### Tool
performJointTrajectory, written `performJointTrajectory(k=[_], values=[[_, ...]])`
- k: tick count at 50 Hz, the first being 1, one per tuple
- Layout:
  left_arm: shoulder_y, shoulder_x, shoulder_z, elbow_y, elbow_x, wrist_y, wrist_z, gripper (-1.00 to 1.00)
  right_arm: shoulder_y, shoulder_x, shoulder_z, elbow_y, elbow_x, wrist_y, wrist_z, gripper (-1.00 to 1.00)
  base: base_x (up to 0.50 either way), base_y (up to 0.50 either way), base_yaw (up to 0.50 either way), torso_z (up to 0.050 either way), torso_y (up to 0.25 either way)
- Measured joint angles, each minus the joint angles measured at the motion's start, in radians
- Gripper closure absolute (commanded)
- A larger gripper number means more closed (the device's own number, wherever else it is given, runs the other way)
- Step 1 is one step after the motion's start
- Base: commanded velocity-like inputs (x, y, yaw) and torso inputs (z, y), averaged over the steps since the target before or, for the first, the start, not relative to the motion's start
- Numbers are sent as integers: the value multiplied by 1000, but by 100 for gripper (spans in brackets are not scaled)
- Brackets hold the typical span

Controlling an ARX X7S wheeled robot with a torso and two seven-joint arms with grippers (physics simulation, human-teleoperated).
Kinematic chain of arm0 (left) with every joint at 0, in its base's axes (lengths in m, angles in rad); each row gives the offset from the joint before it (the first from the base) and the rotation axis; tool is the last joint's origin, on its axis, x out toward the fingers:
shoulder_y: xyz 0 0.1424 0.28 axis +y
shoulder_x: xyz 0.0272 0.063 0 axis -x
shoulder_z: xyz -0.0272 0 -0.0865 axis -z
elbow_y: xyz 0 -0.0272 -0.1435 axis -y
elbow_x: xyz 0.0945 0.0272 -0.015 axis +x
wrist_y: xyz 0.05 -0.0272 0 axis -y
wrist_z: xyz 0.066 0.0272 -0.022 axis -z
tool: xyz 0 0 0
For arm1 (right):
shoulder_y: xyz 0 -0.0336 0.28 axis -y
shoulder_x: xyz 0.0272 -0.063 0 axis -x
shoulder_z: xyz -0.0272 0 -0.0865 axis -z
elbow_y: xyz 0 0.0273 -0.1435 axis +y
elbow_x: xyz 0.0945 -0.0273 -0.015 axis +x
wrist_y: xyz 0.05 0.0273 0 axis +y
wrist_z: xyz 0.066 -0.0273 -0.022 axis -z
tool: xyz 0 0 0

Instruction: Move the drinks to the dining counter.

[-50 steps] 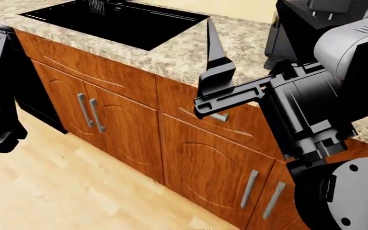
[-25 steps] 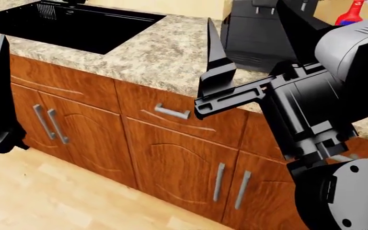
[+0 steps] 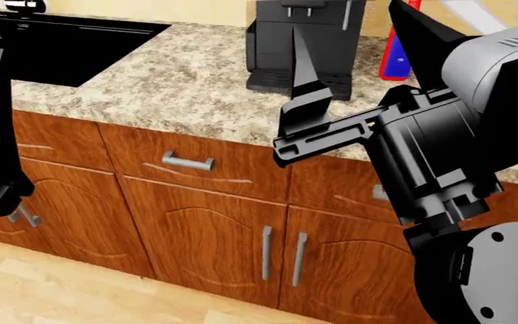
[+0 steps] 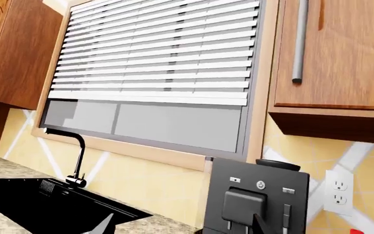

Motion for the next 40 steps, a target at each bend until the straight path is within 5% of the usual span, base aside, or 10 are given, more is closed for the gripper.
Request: performJointTrajectory(k=[40], values=[[-29,-13,13,-4,-19,2,-7,-100,18,6,-5,-12,19,8,20,-100,7,0,-500,0,0]])
